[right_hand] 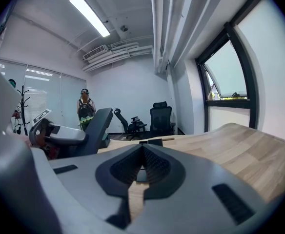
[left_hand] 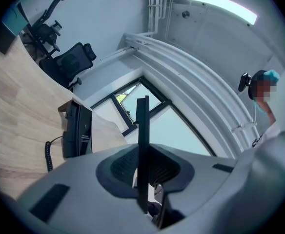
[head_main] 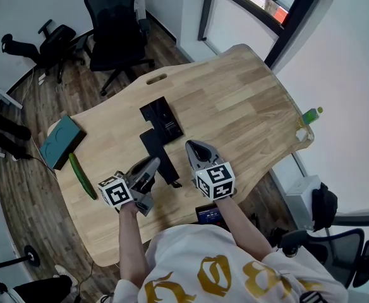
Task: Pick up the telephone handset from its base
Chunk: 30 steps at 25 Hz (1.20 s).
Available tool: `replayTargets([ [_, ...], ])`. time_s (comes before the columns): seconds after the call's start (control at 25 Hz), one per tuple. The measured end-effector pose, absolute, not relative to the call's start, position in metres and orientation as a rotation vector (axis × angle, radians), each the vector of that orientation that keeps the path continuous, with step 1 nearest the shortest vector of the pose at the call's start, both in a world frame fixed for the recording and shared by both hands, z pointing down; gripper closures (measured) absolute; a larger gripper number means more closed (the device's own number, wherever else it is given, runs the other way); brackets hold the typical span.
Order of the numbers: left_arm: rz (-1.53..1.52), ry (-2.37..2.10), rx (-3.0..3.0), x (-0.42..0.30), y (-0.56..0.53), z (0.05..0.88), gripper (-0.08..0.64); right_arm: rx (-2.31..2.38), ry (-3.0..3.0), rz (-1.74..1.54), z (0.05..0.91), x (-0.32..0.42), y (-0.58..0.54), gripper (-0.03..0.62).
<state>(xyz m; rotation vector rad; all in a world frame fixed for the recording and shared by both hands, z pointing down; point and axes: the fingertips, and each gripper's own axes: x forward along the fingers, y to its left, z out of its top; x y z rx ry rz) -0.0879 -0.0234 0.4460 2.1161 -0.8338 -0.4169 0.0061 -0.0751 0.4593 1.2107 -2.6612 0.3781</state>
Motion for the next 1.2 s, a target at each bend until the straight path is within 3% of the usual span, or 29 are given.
replayTargets([
  [1.2, -0.395, -0.771, 2.141, -0.080, -0.019, 0.443, 0.488, 1.225, -2.653, 0.370, 0.455, 0.016, -0.082, 0.588],
])
